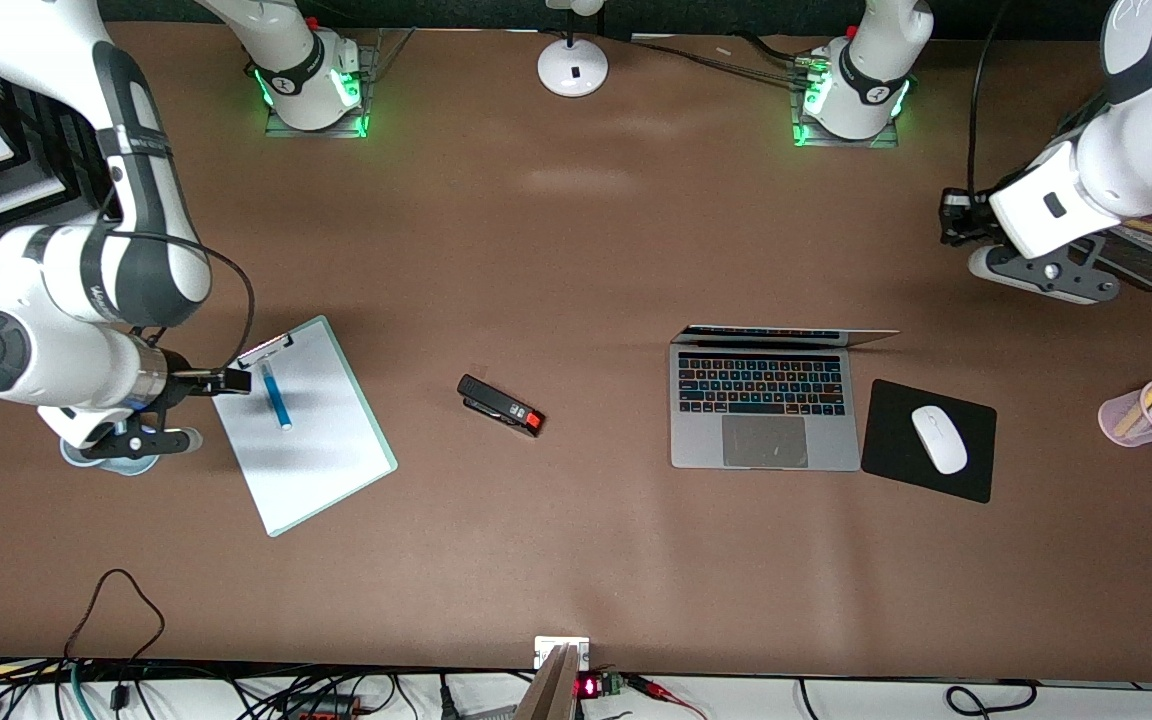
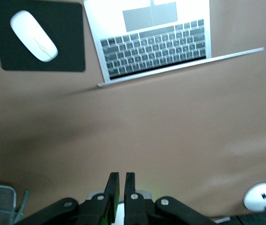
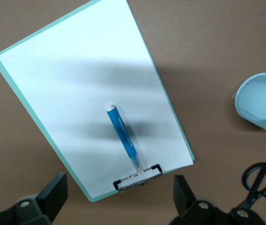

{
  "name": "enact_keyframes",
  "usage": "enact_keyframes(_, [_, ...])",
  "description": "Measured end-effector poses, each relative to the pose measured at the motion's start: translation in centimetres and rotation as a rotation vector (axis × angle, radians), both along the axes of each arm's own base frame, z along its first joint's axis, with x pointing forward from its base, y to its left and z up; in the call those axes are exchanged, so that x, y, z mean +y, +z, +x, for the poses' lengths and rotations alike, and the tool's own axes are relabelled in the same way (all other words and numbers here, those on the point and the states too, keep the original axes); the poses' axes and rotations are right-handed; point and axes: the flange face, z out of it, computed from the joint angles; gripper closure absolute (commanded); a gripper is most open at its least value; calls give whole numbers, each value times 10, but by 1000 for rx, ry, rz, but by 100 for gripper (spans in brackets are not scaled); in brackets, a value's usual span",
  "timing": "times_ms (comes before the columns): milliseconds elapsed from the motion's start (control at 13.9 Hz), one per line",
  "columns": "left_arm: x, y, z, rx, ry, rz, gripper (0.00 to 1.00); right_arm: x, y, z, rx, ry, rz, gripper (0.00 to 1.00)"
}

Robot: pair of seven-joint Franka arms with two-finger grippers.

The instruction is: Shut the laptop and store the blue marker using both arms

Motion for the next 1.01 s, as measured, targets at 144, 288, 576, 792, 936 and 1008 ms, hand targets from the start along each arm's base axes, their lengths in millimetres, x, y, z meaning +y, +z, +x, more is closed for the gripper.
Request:
enact_keyframes(144, [-8,-8,0,19,-12,-2,89,1,-15,4,-23,37,3,0])
enact_keyframes(288, [-15,-18,0,37,-22,-2,89,1,-33,6,-53,83,7,0])
enact_keyframes(576, [-34,-61,1,27,-18,1,90,0,-66,5,-83,185,14,0])
enact_keyframes(792, [-54,-94,-3,0,4,10,90,-1,-89,5,-96,260,17,0])
enact_keyframes(936, [-66,-110,-7,-22,14,13,90,0,-101,2,-84,262,24,0])
enact_keyframes(1008, [-69,-119,-8,-35,17,12,91,1,-106,1,-79,264,29,0])
